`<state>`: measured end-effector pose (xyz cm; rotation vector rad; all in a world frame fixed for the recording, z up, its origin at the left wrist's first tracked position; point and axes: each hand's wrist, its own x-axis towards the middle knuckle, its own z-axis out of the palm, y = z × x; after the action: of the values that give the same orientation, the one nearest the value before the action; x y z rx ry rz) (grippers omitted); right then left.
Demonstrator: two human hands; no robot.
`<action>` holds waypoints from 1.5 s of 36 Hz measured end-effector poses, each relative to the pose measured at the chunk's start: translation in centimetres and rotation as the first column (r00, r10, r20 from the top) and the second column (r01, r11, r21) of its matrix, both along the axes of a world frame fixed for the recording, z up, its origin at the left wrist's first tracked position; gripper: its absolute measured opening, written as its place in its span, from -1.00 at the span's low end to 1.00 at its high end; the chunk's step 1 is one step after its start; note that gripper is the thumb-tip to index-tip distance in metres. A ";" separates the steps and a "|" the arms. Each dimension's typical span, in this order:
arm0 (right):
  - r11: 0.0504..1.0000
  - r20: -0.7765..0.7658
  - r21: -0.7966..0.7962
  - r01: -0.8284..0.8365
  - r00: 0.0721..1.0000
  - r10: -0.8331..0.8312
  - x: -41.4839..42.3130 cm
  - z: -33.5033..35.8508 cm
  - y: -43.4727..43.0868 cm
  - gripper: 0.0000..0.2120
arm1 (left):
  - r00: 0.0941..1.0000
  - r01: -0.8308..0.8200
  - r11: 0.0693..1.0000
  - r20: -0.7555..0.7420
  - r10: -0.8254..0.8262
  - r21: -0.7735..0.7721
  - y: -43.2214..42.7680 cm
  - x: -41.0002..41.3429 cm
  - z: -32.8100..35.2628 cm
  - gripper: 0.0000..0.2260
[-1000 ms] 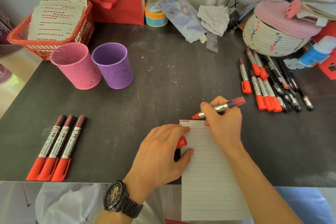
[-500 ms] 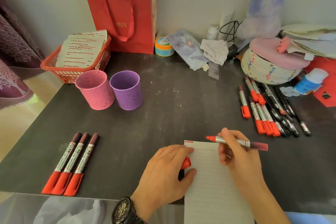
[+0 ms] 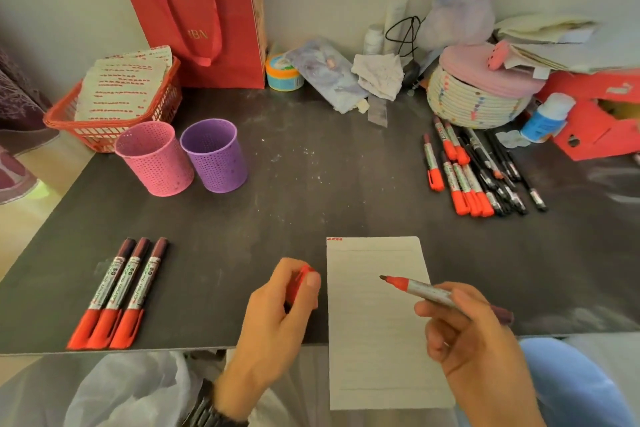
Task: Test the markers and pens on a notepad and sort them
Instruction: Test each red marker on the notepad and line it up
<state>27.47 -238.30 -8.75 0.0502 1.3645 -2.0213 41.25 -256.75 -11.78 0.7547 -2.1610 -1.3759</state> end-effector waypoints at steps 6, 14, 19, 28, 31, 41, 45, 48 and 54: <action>0.997 -0.047 0.074 0.014 0.999 -0.010 2.0 0.0 1.6 -0.79 | 0.999 0.011 0.990 -0.034 -0.007 0.141 2.5 1.8 0.4 -0.69; 0.975 -0.162 0.199 0.103 0.984 -0.071 3.9 -0.6 2.2 -0.34 | 0.995 0.097 0.980 -0.038 -0.092 0.175 3.7 2.3 2.1 -0.76; 0.969 -0.185 0.214 0.122 0.979 -0.083 4.2 -0.6 2.3 -0.52 | 0.991 0.134 0.969 -0.032 -0.130 0.210 4.1 2.3 2.2 -0.74; 0.979 -0.240 0.201 0.048 0.971 0.002 4.3 -0.4 2.5 -0.32 | 0.984 0.176 0.966 -0.020 -0.175 0.191 4.4 2.3 2.3 -0.76; 0.983 -0.233 0.171 -0.065 0.967 0.104 4.5 -0.4 2.6 -0.37 | 0.975 0.217 0.962 0.013 -0.222 0.164 4.5 2.3 2.4 -0.78; 0.935 -0.266 0.151 -0.321 0.898 0.352 3.4 0.0 3.6 -0.52 | 0.959 0.266 0.944 0.050 -0.280 0.193 3.8 2.8 2.6 -0.79; 0.913 -0.309 0.189 -0.361 0.861 0.404 3.2 0.2 3.7 -0.77 | 0.957 0.274 0.943 0.047 -0.288 0.190 3.6 2.9 2.7 -0.80; 0.900 -0.317 0.209 -0.384 0.844 0.433 3.1 0.3 3.9 -0.74 | 0.950 0.294 0.938 0.054 -0.308 0.184 3.4 2.8 2.6 -0.81; 0.867 -0.397 0.288 -0.407 0.773 0.495 3.0 0.1 4.0 -0.71 | 0.943 0.312 0.937 0.070 -0.325 0.155 3.1 3.0 2.6 -0.82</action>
<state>30.42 -234.30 -8.65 -0.6614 1.6573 -1.5342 44.25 -253.62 -9.15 0.5440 -2.3574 -1.7028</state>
